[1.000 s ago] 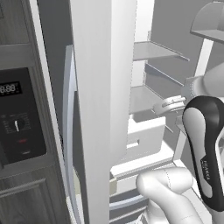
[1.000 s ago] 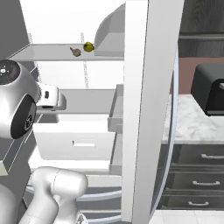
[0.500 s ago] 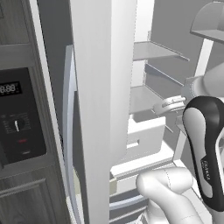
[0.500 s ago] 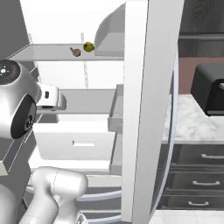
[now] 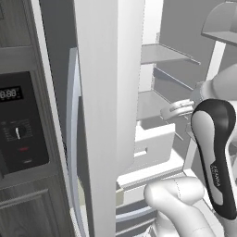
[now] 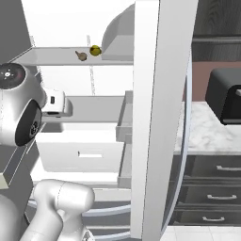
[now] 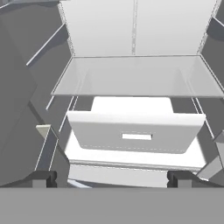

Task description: Retrieve the bottle and the shaker from the cabinet and place them next to the mixing bowl on the counter. Then add garlic from the fridge to the mixing bowl.

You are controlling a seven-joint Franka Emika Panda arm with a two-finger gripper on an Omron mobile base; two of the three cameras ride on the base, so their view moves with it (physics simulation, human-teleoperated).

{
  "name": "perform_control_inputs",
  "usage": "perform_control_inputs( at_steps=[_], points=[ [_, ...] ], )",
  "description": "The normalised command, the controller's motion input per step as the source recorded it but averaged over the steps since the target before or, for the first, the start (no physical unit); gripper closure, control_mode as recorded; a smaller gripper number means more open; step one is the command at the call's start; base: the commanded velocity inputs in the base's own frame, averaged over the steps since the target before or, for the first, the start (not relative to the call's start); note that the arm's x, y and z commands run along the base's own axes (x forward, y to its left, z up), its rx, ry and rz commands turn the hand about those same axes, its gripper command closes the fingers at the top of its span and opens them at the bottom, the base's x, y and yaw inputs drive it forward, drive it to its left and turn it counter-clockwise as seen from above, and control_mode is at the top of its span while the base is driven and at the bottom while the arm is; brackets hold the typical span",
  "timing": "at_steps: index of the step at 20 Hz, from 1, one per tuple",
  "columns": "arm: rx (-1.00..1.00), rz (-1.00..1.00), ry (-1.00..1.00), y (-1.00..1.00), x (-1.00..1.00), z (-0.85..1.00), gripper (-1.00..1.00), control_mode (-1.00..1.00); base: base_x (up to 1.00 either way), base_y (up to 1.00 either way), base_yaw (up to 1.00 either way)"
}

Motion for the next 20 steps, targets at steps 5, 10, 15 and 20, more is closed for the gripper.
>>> perform_control_inputs(
  at_steps=[5,10,15,20],
  points=[
    [0.00,0.20,-0.01,-0.10,0.42,0.00,-1.00,-1.00,0.00,0.00,0.00],
    [-0.09,0.19,0.00,-0.08,0.47,0.26,-1.00,-1.00,0.00,0.00,0.00],
    [-0.05,0.03,-0.04,0.00,0.33,0.75,-1.00,-1.00,0.00,0.00,0.00],
    [-0.02,-0.06,-0.05,0.07,0.23,0.44,-1.00,-1.00,0.00,0.00,0.00]
  ],
)
